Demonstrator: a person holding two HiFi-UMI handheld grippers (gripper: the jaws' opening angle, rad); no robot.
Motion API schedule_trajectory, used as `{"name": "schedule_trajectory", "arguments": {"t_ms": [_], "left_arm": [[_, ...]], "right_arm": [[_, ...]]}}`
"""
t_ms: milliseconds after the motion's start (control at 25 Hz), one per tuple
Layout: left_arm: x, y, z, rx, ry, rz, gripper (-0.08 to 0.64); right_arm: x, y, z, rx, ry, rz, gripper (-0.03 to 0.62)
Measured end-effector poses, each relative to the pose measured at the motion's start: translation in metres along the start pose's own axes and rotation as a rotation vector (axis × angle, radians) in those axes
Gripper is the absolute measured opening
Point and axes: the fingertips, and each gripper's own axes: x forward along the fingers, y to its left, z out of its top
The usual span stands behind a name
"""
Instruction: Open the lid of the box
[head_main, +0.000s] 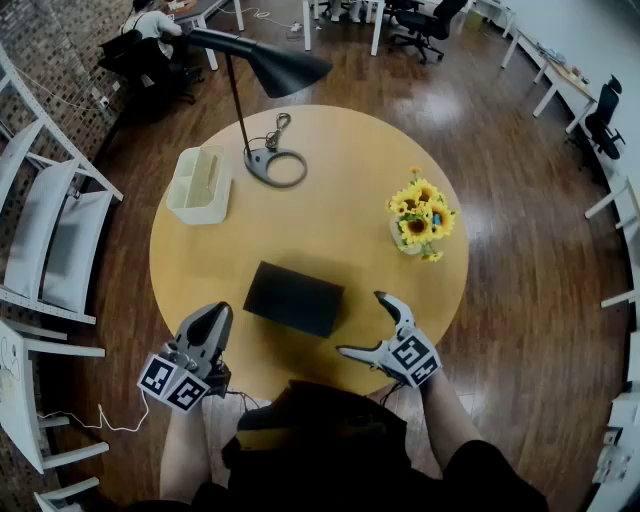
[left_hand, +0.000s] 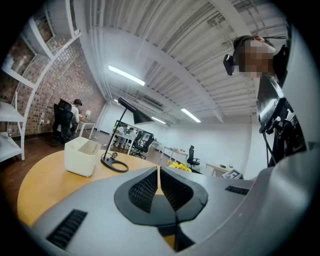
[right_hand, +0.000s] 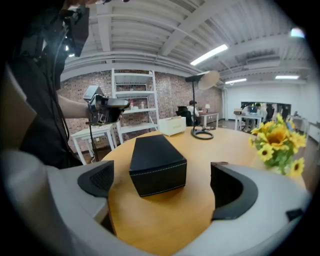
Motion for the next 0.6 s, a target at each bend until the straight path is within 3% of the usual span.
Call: {"name": "schedule_trajectory", "arguments": {"t_ms": [160, 240, 320, 440, 600], "left_arm": [[0.029, -0.003, -0.027, 0.076, 0.115, 0.000, 0.018], [0.045, -0.003, -0.038, 0.084, 0.164, -0.016, 0.079], [0.059, -0.004, -0.050, 0.104, 0.212, -0.036, 0.087], [0.074, -0.011, -0.076, 0.160, 0.334, -0.096, 0.130], [0.083, -0.028, -0.105, 0.232, 0.471, -0.200, 0.135]], "right_arm": [[0.023, -0.009, -0.015, -0.035, 0.042, 0.059, 0.618], [0.033, -0.015, -0.023, -0.061, 0.058, 0.092, 0.620], [0.045, -0.020, -0.028, -0.082, 0.058, 0.120, 0.618], [0.058, -0.018, -0.031, -0.115, 0.050, 0.162, 0.620], [0.067, -0.010, -0.032, -0.152, 0.035, 0.202, 0.620]]}}
